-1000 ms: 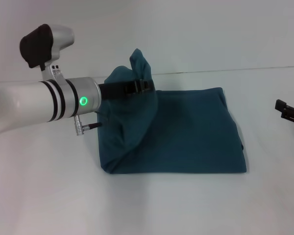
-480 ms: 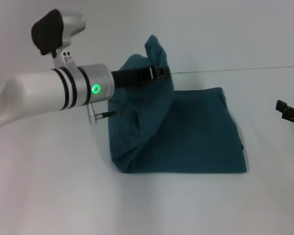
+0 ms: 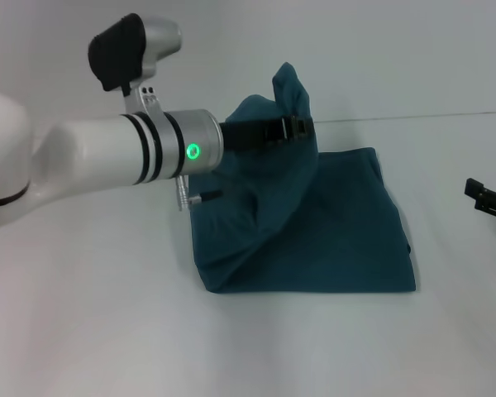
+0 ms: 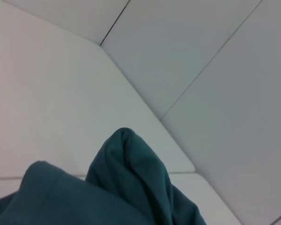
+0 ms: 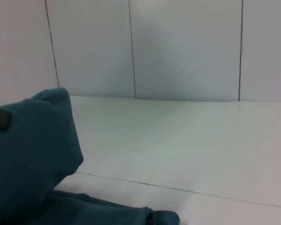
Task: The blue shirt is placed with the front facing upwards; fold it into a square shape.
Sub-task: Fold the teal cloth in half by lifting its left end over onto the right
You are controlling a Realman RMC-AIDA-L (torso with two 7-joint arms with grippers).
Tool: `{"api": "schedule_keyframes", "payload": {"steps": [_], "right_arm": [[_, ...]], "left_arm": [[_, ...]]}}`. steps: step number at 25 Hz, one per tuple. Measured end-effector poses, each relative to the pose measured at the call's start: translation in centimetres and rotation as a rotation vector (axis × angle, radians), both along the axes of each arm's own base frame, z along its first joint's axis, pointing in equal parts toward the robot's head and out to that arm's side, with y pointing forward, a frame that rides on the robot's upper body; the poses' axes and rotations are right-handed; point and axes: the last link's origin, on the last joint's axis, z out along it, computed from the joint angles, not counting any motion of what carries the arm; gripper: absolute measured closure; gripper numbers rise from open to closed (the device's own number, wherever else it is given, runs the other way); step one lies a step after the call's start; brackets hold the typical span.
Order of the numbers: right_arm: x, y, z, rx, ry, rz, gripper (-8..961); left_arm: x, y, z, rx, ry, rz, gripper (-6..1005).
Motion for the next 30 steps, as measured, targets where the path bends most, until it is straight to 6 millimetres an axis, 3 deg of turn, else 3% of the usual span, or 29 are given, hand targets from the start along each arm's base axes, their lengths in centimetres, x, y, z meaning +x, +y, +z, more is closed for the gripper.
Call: {"api": "schedule_keyframes", "payload": {"steps": [11, 22, 30], "right_arm": [[0.1, -0.2, -0.3, 0.000, -0.003, 0.002, 11], [-0.3, 0.1, -1.1, -0.027, -0.006, 0.015, 12], [-2.3, -0.2, -2.7, -0.151, -0.014, 0.137, 11]], "left_arm": [[0.3, -0.6, -2.6, 0.018, 0.038, 0.021, 936], [0.0, -0.4, -2.9, 0.041, 0.034, 0.041, 936], [-0.2, -0.3, -3.1, 0.046, 0.024, 0.041, 936]]}}
